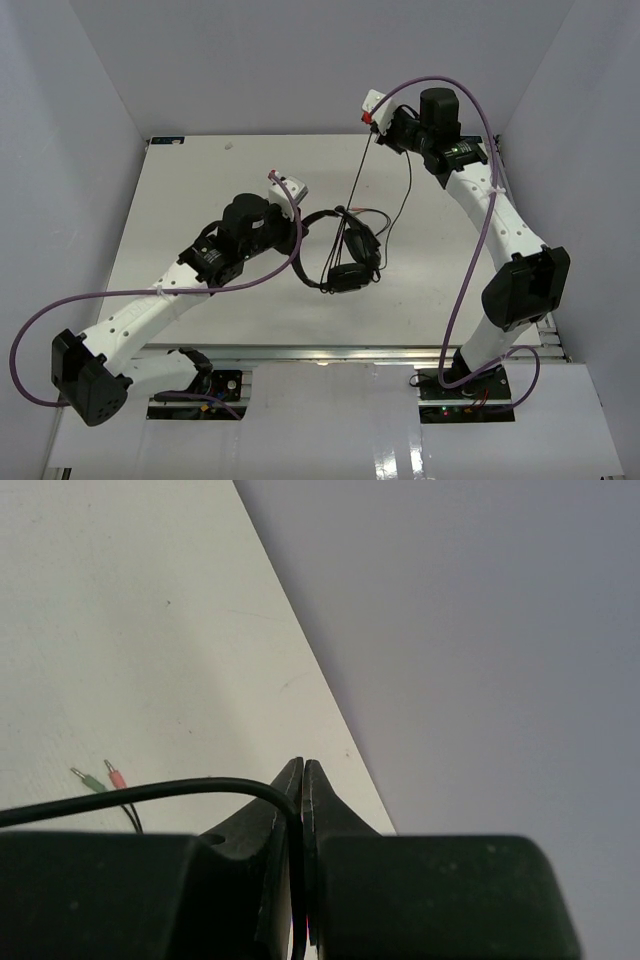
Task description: Wrap the headphones
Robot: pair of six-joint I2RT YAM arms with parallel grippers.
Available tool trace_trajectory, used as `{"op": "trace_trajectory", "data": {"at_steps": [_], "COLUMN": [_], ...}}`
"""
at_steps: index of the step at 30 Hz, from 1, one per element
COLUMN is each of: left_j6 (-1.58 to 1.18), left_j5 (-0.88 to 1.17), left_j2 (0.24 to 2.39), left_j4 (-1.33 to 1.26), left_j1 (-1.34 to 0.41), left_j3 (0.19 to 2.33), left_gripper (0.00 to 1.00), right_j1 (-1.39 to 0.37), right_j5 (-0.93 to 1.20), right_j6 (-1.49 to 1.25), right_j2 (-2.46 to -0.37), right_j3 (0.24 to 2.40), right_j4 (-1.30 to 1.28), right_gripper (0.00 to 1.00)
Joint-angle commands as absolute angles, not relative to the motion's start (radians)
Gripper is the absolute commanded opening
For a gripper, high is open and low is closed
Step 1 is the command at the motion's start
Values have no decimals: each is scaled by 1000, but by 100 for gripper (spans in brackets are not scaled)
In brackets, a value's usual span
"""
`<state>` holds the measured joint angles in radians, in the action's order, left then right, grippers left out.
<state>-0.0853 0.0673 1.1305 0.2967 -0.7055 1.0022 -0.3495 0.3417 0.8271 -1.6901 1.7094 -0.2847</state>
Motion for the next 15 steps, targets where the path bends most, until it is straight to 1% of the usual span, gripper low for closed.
{"op": "trace_trajectory", "data": {"at_steps": [1,7,15], "left_j6": [-104,-119,-142], "left_j5": [107,171,230], "left_j2": [1083,1113,1144], "left_j4": [321,342,345], "left_j1": [-715,-716,-746], "left_j3": [1106,1212,1261], "left_gripper": [0,0,0], "right_j1": [-327,-328,-327], "right_j5": [386,483,475], "right_j6": [759,680,625], "right_j2": [-1678,-1689,-1768], "right_j3": [1663,1626,1742], "right_j4": [-234,-227,-244], "right_gripper": [8,8,8]}}
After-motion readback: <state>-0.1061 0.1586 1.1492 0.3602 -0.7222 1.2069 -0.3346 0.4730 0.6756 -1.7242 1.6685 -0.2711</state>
